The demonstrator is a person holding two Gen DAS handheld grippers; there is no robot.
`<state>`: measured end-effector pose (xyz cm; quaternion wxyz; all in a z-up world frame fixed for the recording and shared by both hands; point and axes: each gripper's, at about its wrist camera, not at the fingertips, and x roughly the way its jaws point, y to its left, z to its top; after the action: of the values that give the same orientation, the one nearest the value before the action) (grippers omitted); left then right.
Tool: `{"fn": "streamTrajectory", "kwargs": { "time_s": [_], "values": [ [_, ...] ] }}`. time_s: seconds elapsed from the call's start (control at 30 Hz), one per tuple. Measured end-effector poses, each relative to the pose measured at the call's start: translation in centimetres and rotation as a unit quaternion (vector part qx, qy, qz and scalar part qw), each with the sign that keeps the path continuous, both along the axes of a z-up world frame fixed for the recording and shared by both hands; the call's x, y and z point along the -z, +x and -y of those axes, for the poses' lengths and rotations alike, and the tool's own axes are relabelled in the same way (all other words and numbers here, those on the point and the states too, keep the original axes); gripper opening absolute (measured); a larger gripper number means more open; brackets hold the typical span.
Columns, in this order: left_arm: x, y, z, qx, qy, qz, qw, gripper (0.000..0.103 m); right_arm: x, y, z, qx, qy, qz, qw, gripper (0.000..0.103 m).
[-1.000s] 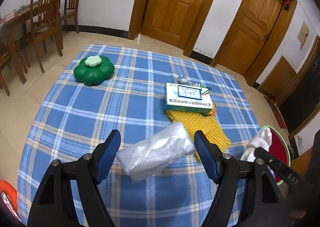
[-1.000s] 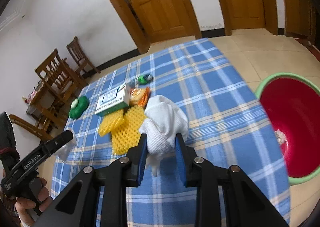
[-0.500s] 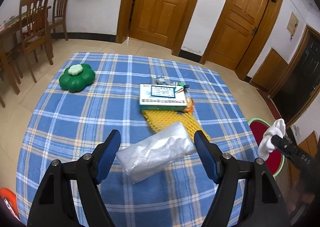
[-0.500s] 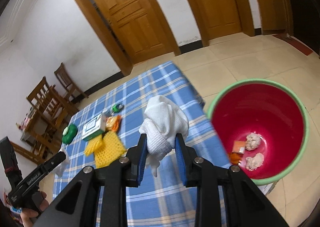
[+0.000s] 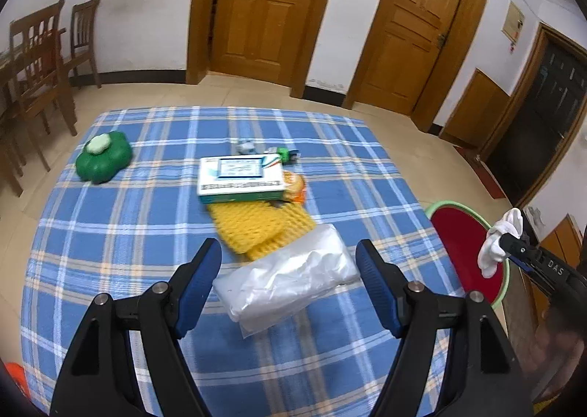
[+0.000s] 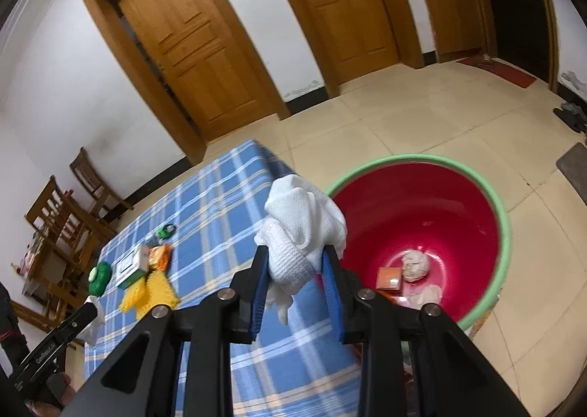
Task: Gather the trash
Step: 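Carry the white cloth over the red bucket and open right tool, then carry the plastic bag over the red bucket and open left tool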
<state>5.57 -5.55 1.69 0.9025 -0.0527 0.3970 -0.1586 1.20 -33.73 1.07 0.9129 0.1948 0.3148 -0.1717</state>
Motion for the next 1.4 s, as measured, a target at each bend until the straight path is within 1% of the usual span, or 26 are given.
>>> {"fn": "streamTrajectory", "kwargs": {
  "time_s": [0.37,0.47,0.87,1.03,1.17,1.4],
  "values": [
    [-0.5,-0.3,4.4,0.053,0.006,0.002,0.9986,0.075,0.9,-1.3,3.7,0.05,0.018,-0.007,0.999,0.034],
    [-0.3,-0.3,5.4,0.064,0.008,0.0,0.9979,0.075,1.1,-1.2,4.2,0.056,0.022,-0.009,0.998,0.037],
    [0.0,0.2,9.6,0.109,0.013,-0.001,0.9939,0.075,1.6,-2.0,6.3,0.077,0.033,-0.01,0.996,0.04],
    [0.0,0.6,11.9,0.137,0.015,0.006,0.9905,0.075,1.4,-2.5,7.2,0.086,0.036,-0.004,0.996,0.041],
    [-0.1,0.6,14.2,0.163,0.014,0.02,0.9863,0.075,1.1,-3.2,8.0,0.097,0.037,0.003,0.995,0.042],
    [0.4,0.4,18.9,0.219,0.021,0.043,0.9745,0.075,0.8,-4.4,9.6,0.115,0.043,0.012,0.992,0.043]
  ]
}}
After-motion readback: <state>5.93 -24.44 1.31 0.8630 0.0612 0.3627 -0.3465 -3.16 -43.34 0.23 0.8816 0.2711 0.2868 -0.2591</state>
